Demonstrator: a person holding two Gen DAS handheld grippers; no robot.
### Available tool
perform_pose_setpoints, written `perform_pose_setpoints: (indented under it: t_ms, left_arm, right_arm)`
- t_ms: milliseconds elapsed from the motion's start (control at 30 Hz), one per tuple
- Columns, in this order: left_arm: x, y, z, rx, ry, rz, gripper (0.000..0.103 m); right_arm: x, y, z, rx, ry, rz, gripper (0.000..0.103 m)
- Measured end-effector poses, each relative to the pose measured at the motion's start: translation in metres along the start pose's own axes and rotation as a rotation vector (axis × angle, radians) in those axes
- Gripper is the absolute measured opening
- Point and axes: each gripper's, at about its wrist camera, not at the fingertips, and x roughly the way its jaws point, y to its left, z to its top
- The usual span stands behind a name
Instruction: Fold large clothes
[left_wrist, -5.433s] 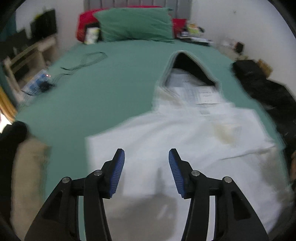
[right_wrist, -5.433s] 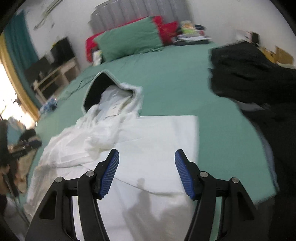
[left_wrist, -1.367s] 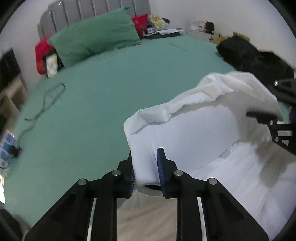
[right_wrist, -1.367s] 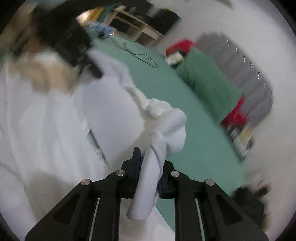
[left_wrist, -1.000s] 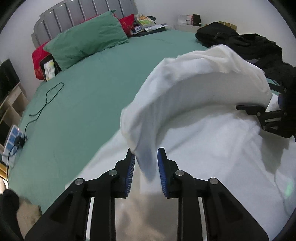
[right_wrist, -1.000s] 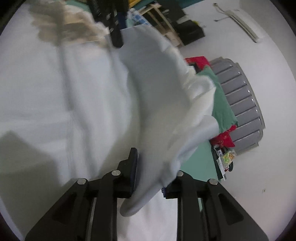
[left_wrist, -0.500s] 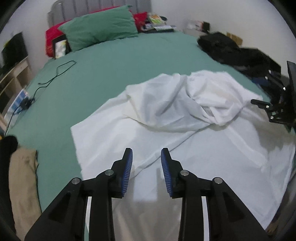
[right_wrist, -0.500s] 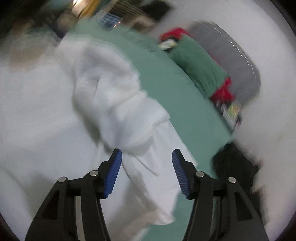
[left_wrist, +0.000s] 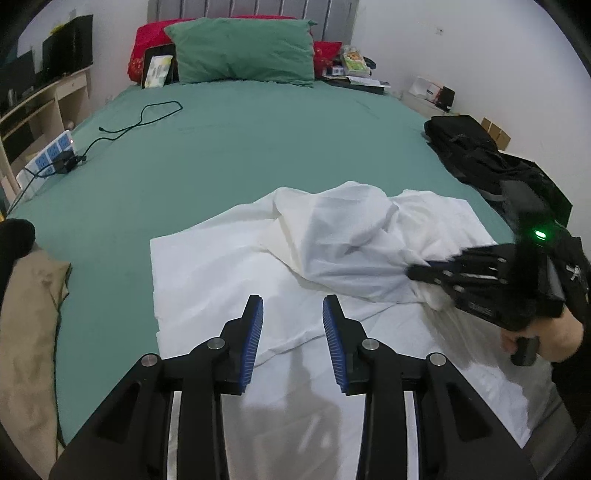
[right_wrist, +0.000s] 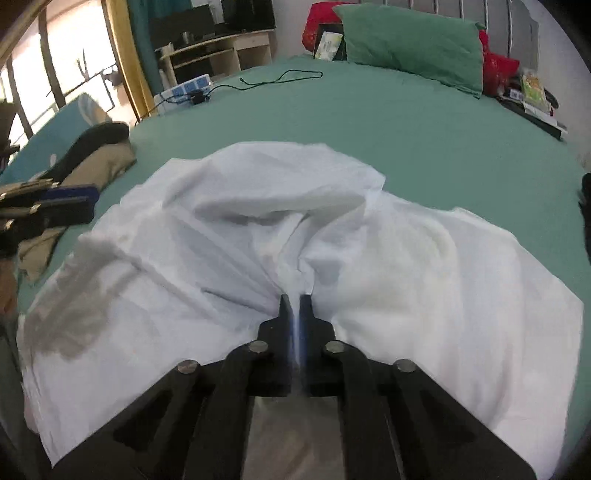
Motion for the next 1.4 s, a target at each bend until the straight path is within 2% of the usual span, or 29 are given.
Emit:
perform_pose_setpoints:
  t_ms: [33, 133, 267, 367, 400, 433, 500, 567, 633, 700, 833, 933, 1033, 1167, 1400]
  left_arm:
    - [0.001, -0.001, 0.000, -0.001, -0.001, -0.003, 0.036]
    - [0.003, -0.011, 0.004, -0.007, -0.009, -0.026, 0.036]
    - [0.013, -0.034, 0.014, -0.014, -0.019, -0.047, 0.036]
    - [0.038, -0.045, 0.017, -0.030, 0.037, -0.037, 0.036]
    - [0.050, -0.046, 0.015, -0.044, 0.076, -0.018, 0.036]
    - [0.058, -0.045, 0.013, -0.053, 0.102, -0.001, 0.036]
    - [0.072, -0.041, 0.006, -0.060, 0.150, 0.034, 0.036]
    - [0.072, -0.037, 0.001, -0.059, 0.165, 0.045, 0.036]
    - [0.069, -0.033, -0.004, -0.055, 0.166, 0.033, 0.036]
    - [0.067, -0.030, -0.010, -0.037, 0.176, 0.055, 0.036]
    - [0.059, -0.023, -0.018, -0.027, 0.160, 0.080, 0.036]
    - [0.044, -0.018, -0.022, -0.038, 0.124, 0.078, 0.036]
    - [0.018, -0.009, -0.028, -0.071, 0.049, 0.065, 0.036]
    - [-0.017, 0.000, -0.045, -0.089, -0.004, 0.091, 0.036]
    - [-0.080, 0.024, -0.085, -0.131, -0.037, 0.151, 0.036]
  right_arm:
    - [-0.007, 0.004, -0.010, -0.014, -0.005, 0.010, 0.003]
    - [-0.022, 0.023, -0.027, -0.121, 0.025, -0.052, 0.003]
    - [-0.036, 0.036, -0.054, -0.156, 0.077, -0.015, 0.004]
    - [-0.040, 0.044, -0.071, -0.151, 0.072, -0.011, 0.011]
    - [-0.043, 0.044, -0.076, -0.128, 0.064, 0.003, 0.023]
    - [-0.046, 0.044, -0.079, -0.114, 0.061, 0.011, 0.042]
    - [-0.063, 0.038, -0.086, -0.071, 0.032, 0.041, 0.054]
    - [-0.077, 0.031, -0.080, -0.049, -0.037, 0.039, 0.054]
    - [-0.090, 0.021, -0.073, -0.019, -0.106, 0.003, 0.054]
    - [-0.095, 0.002, -0.064, 0.053, -0.157, -0.029, 0.056]
    - [-0.070, -0.027, -0.053, 0.171, -0.094, -0.092, 0.056]
    - [-0.046, -0.041, -0.057, 0.258, 0.011, -0.075, 0.056]
    - [-0.046, -0.035, -0.058, 0.226, 0.027, -0.100, 0.056]
    - [-0.069, -0.032, -0.063, 0.235, 0.031, -0.096, 0.056]
    - [-0.144, -0.023, -0.099, 0.288, -0.059, -0.194, 0.056]
